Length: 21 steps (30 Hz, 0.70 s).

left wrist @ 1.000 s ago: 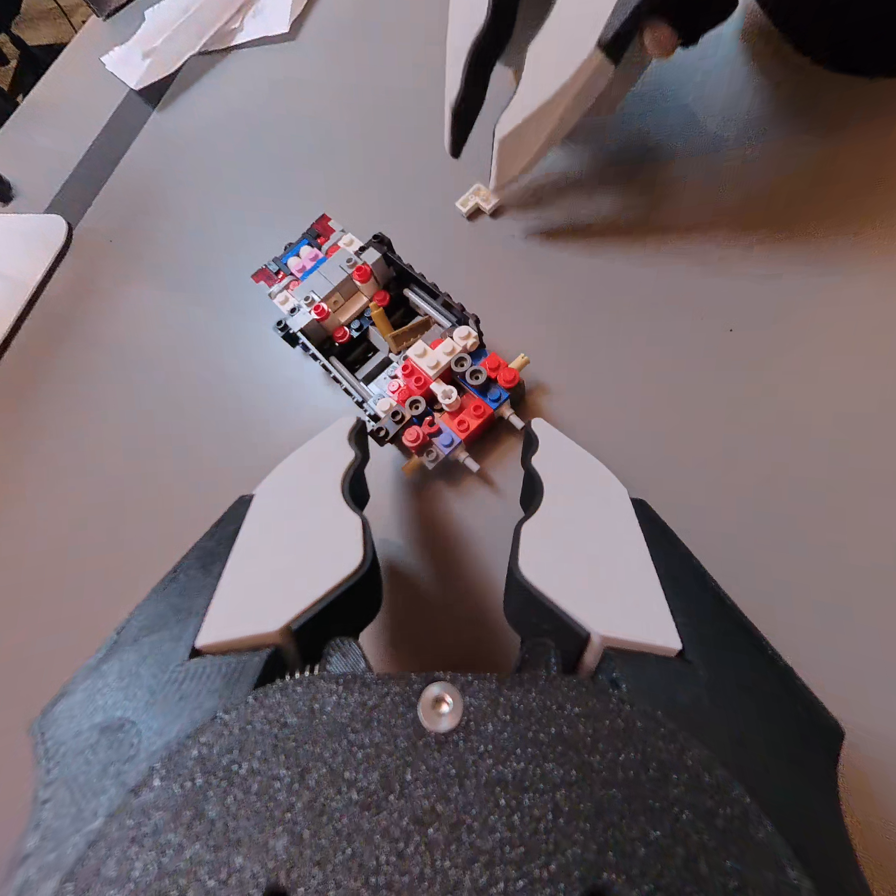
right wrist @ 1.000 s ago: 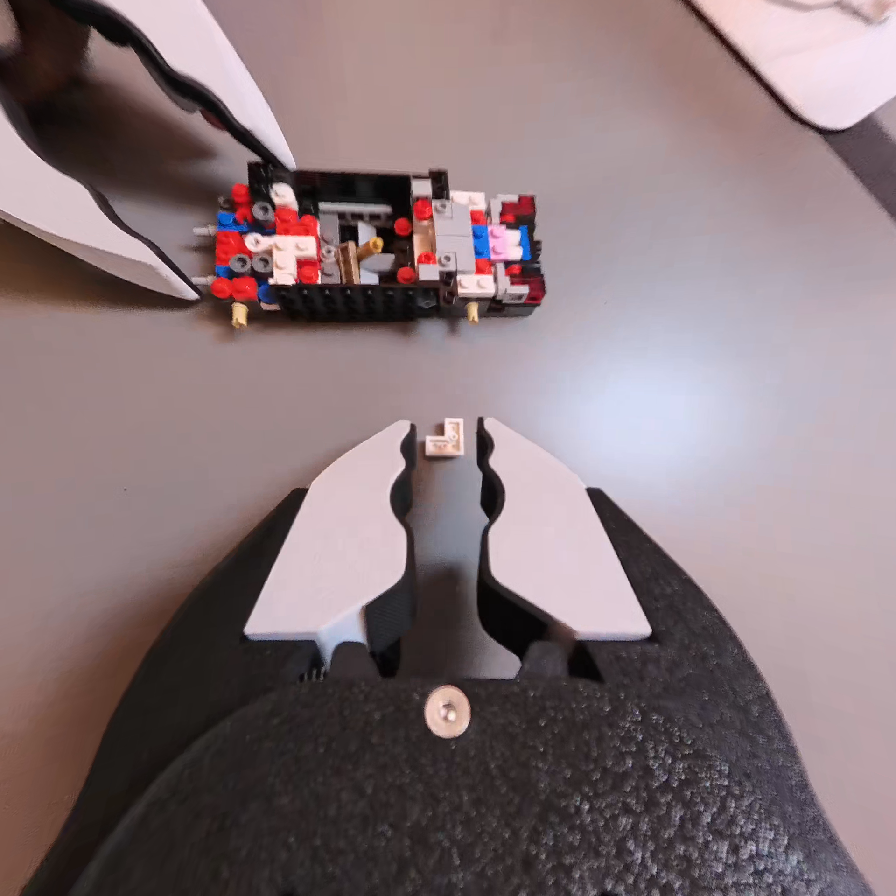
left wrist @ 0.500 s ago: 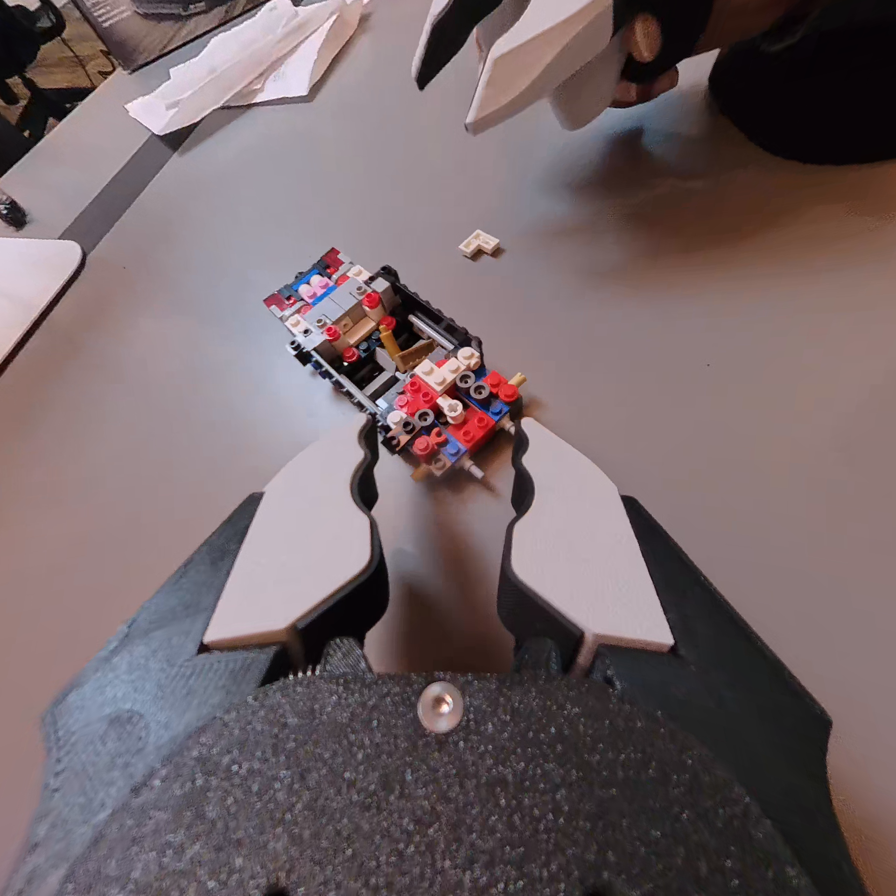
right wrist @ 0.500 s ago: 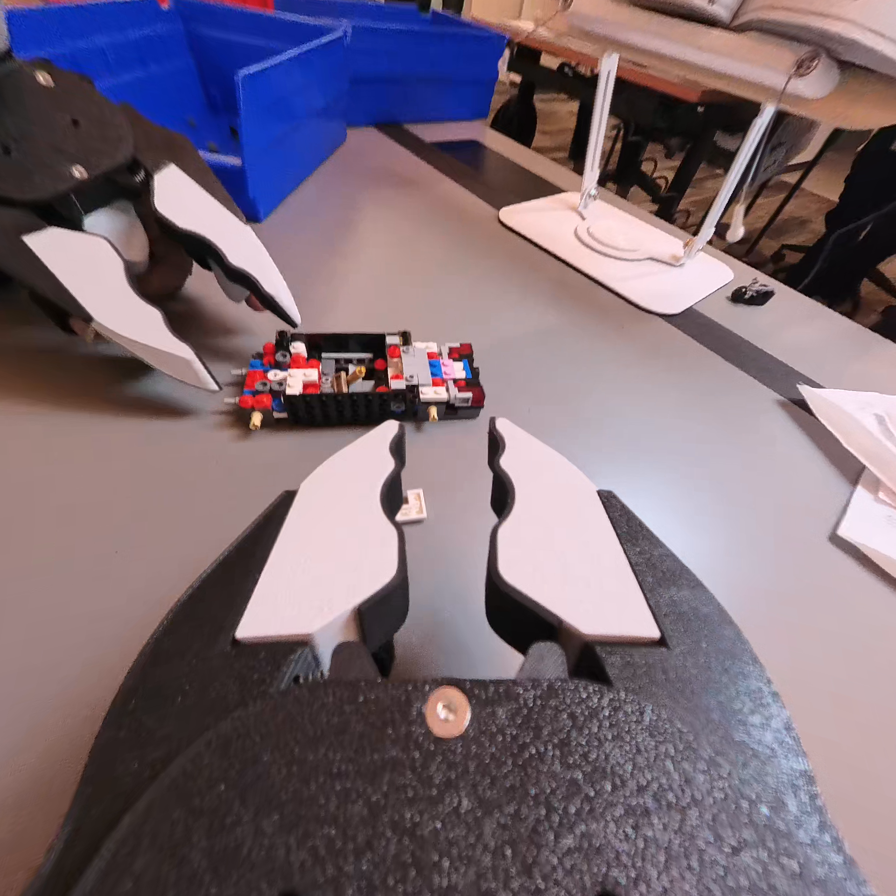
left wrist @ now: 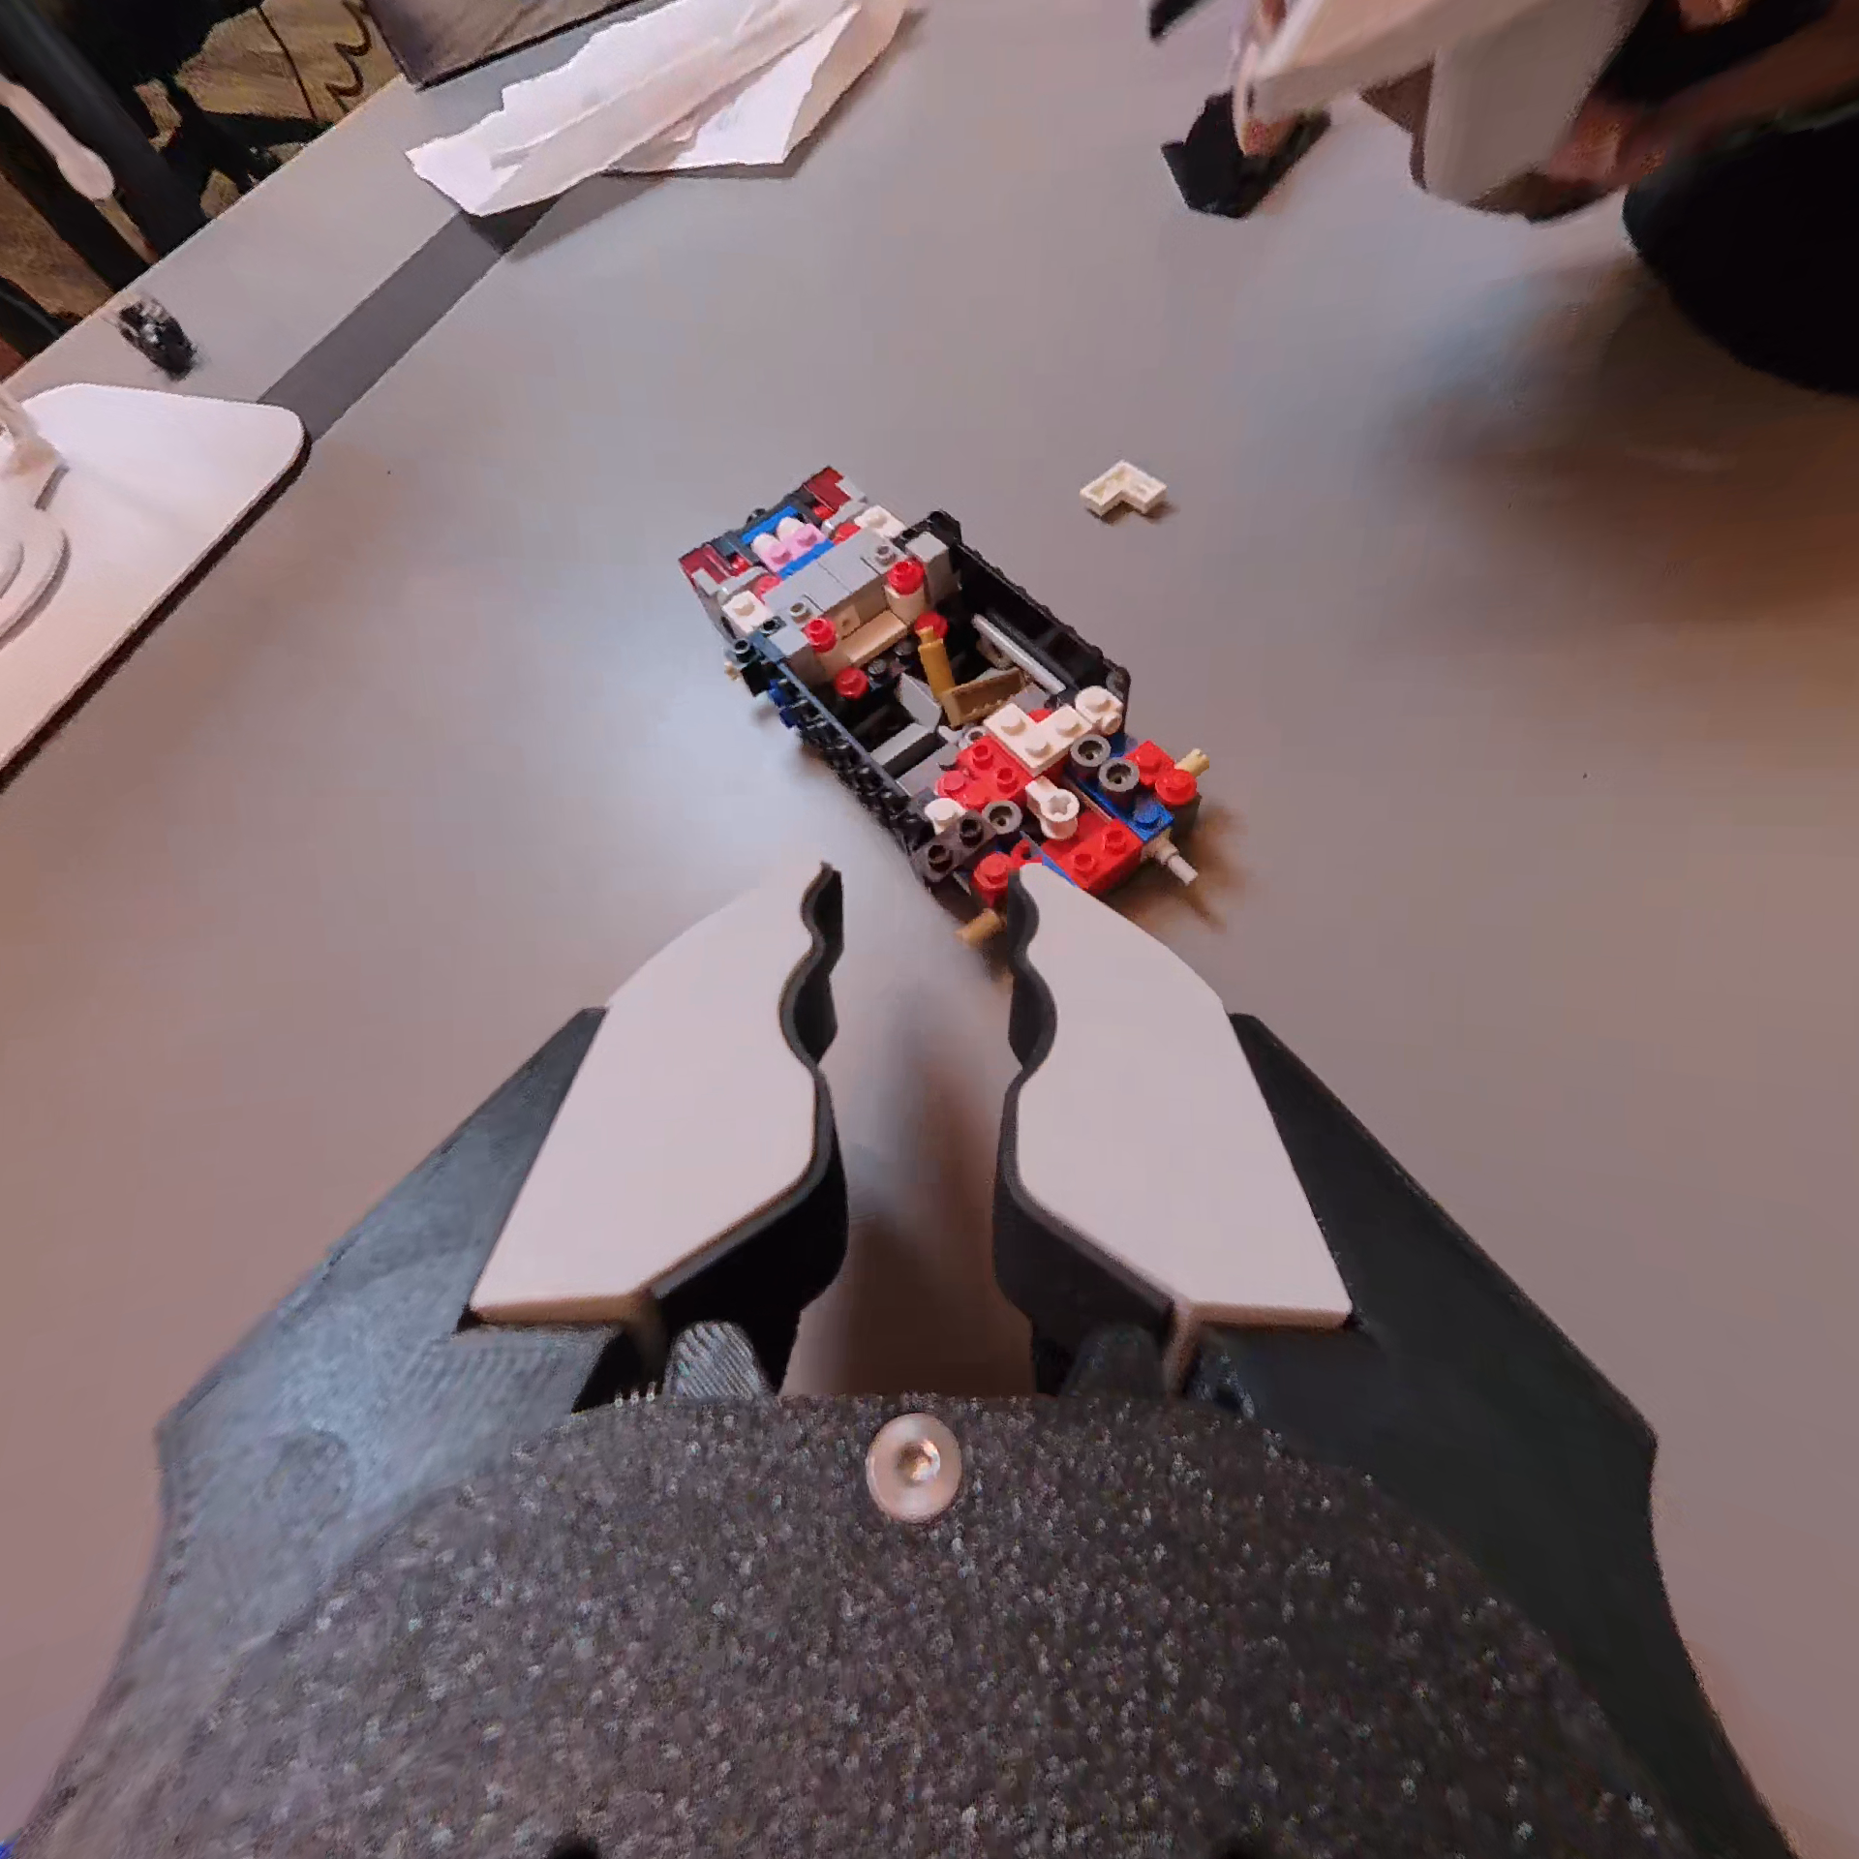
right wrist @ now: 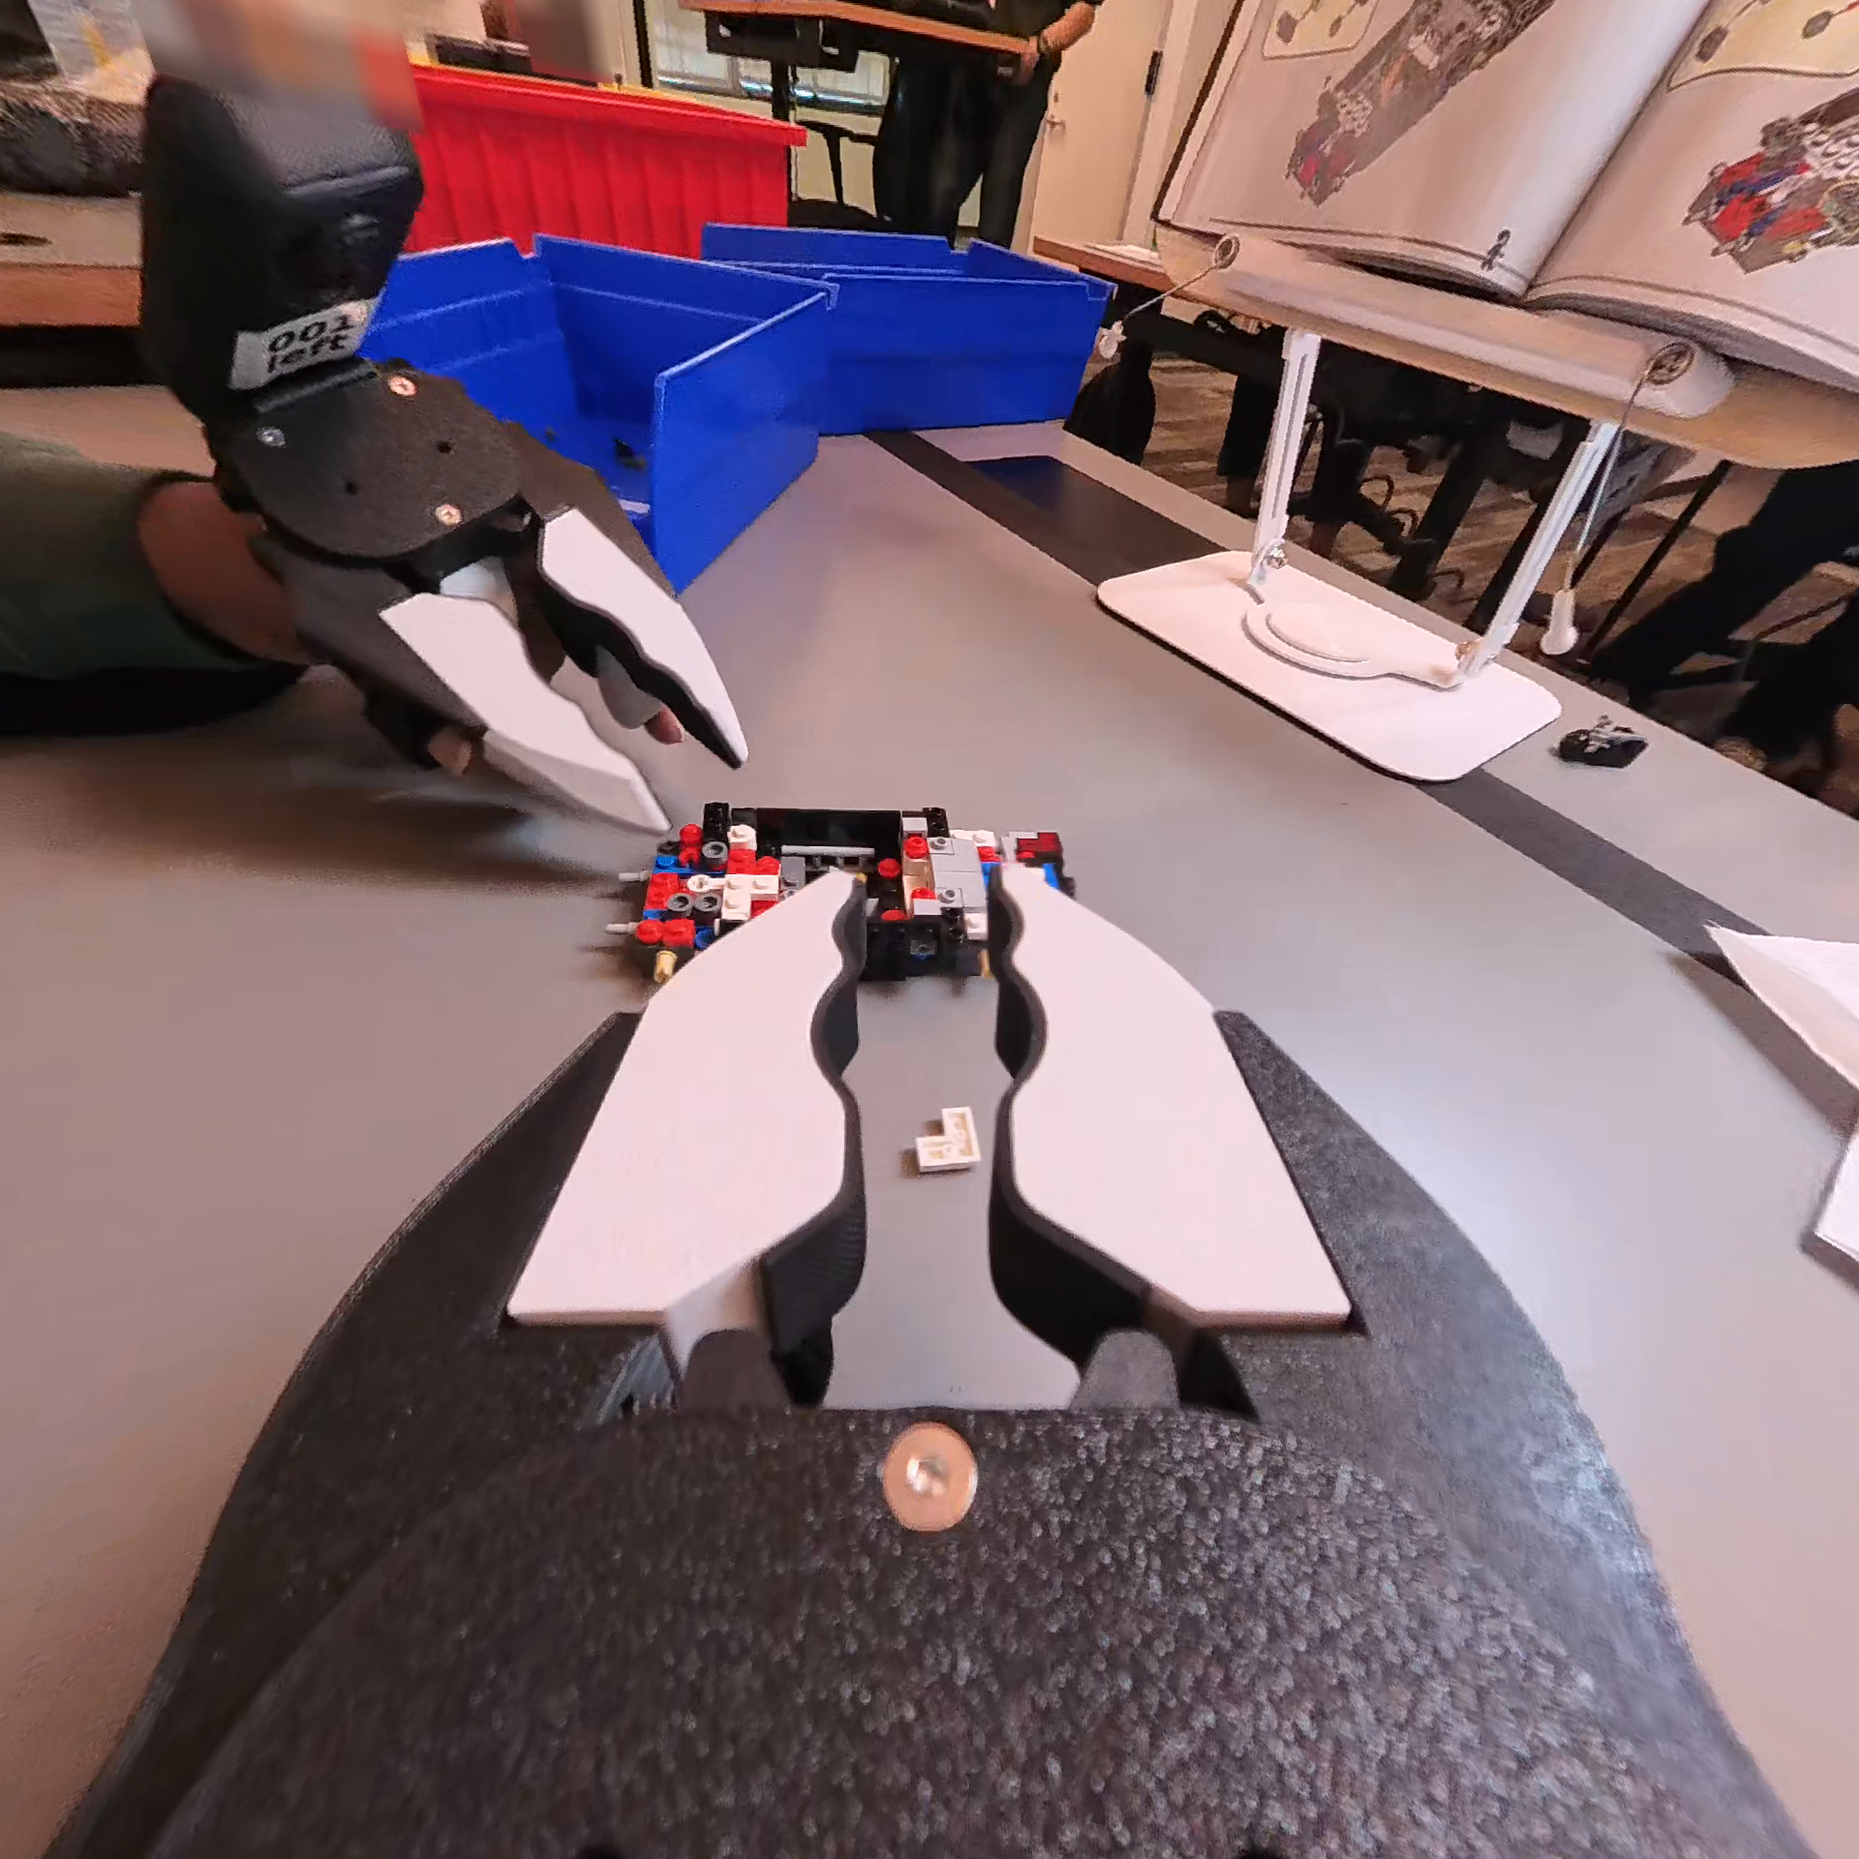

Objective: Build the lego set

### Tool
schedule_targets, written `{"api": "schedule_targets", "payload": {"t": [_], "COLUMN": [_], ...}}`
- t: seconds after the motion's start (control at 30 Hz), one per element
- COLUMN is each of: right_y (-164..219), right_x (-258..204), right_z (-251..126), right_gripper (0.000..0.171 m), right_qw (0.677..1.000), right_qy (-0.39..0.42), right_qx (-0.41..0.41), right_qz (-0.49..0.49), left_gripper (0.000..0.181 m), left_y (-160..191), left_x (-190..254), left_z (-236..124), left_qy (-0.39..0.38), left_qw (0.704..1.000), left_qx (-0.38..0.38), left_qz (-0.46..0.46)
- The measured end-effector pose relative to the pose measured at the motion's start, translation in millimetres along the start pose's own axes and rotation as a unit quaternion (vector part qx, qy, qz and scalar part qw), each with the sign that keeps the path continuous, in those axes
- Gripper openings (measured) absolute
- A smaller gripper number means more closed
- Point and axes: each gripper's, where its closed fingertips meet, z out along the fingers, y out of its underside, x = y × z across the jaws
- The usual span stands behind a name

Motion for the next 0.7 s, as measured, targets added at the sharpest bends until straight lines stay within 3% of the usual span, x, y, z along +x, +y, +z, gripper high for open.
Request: {"api": "schedule_targets", "payload": {"t": [0.07,0.27,0.53,0.7], "right_y": [2.4,4.9,33.4,49.6], "right_x": [-5.1,-27.7,-61.1,-63.0], "right_z": [3.5,28.7,72.8,81.8], "right_gripper": [0.021,0.021,0.023,0.018], "right_qw": [1.0,0.997,0.954,0.929], "right_qy": [-0.012,-0.058,-0.168,-0.183], "right_qx": [-0.005,-0.043,-0.21,-0.281], "right_qz": [0.009,-0.003,-0.134,-0.155], "left_gripper": [0.026,0.027,0.016,0.012], "left_y": [-1.6,0.5,-2.5,-4.0], "left_x": [-4.1,12.5,11.2,21.5], "left_z": [-0.9,6.5,11.7,10.9], "left_qy": [0.009,0.145,0.192,0.215], "left_qw": [0.999,0.969,0.944,0.937], "left_qx": [0.007,-0.023,-0.031,-0.04], "left_qz": [-0.04,-0.201,-0.266,-0.274]}}
